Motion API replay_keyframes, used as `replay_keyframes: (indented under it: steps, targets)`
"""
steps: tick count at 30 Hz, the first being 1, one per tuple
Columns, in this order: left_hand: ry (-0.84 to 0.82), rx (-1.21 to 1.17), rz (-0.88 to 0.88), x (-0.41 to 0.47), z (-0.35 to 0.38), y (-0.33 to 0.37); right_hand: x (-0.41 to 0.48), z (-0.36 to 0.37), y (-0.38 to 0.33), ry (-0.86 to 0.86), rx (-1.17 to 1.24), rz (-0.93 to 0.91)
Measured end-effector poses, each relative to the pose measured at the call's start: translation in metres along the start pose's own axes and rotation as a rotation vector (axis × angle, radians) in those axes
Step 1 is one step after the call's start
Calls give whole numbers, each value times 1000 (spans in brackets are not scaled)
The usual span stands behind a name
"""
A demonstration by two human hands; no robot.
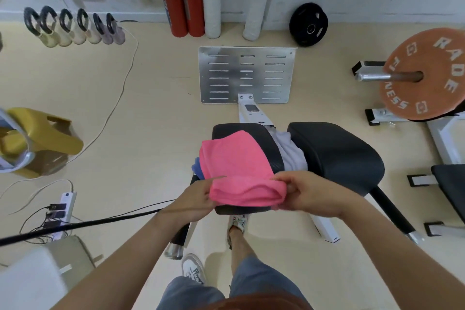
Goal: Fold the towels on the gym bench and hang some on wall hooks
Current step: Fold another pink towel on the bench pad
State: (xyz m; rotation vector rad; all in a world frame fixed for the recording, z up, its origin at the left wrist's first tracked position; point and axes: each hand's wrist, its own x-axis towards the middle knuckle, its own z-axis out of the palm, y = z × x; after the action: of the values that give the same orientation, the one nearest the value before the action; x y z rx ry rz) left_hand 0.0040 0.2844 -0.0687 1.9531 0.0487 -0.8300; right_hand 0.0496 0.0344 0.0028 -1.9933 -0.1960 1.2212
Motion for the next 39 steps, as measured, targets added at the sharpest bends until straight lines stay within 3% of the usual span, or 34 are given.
replay_keyframes:
  steps: [3,5,9,14,21,23,25,27,29,32,35,39]
  targets:
    - [56,-60,-124,11,2,-3,31,-1,2,351,-151,-80]
    - [95,-148,-148,17,4,-9,53,2,3,471,-206,-120]
    - [190,-279,-199,23,8,-5,100,12,5,558,-3,-26]
    - [271,-457,-240,32,8,0,126,7,-5,555,-242,65]
    - [602,-357,-260,40,2,3,143,10,-12,519,-617,116]
    - [702,-120,-198,44,-6,6,145,8,-13,501,-643,138]
    - [778,276,10,50,-13,11,148,5,-13,477,-625,158]
    - [730,612,156,61,-15,21,150,3,-14,454,-580,198]
    - [531,766,135,77,-12,27,150,0,-16,459,-536,236]
    - [287,711,-70,97,-7,22,146,-1,-16,505,-532,225]
    - [262,711,-158,101,-10,26,133,-1,-6,509,-524,203]
    - [198,636,-318,110,-25,37,110,-4,4,432,-260,197]
